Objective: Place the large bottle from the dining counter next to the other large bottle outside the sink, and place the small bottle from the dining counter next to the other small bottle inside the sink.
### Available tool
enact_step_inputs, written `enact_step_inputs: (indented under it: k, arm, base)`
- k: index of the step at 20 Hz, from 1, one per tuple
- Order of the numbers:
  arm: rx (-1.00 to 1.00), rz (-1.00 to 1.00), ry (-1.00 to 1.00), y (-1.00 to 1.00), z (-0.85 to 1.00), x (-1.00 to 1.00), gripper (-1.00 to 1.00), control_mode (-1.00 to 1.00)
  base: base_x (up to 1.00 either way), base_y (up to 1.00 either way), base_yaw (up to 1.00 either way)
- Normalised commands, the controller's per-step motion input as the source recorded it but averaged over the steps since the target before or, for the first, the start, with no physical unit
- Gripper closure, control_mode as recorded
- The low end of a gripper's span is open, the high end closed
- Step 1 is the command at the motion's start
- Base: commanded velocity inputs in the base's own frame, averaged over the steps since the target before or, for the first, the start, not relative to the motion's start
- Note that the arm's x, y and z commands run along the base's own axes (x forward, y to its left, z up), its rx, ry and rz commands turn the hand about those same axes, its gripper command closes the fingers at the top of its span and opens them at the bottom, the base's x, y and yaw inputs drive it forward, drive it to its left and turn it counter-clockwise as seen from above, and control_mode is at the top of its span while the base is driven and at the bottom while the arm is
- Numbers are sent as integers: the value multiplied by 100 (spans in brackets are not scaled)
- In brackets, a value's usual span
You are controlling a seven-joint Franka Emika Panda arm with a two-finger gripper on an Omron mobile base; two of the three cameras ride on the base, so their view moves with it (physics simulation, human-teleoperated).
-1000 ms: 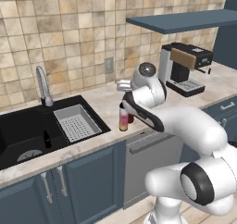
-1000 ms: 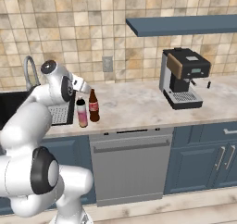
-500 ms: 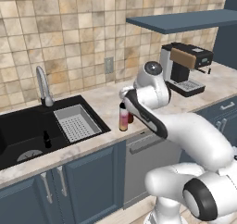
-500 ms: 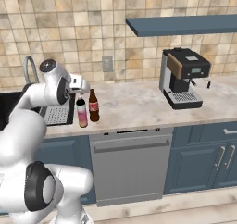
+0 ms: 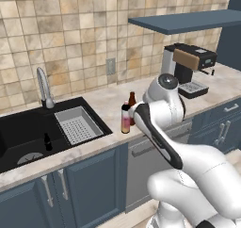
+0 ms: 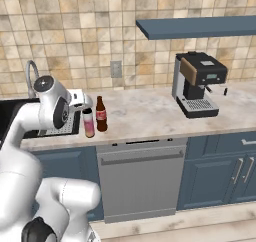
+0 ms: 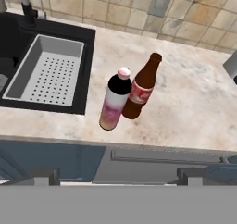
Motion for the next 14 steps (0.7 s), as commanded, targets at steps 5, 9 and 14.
enact_step_inputs:
  k: [5,9,14]
  arm:
    - [-10,1,0,-25,-8,-4,-100,-100]
    - [-4,-5,0,-30,-7,-1,-100,-100]
    - [0,-7,0,-28,-5,-4,-100,-100]
  base:
    - [0,0,0]
    - [0,0,0]
    - [0,0,0]
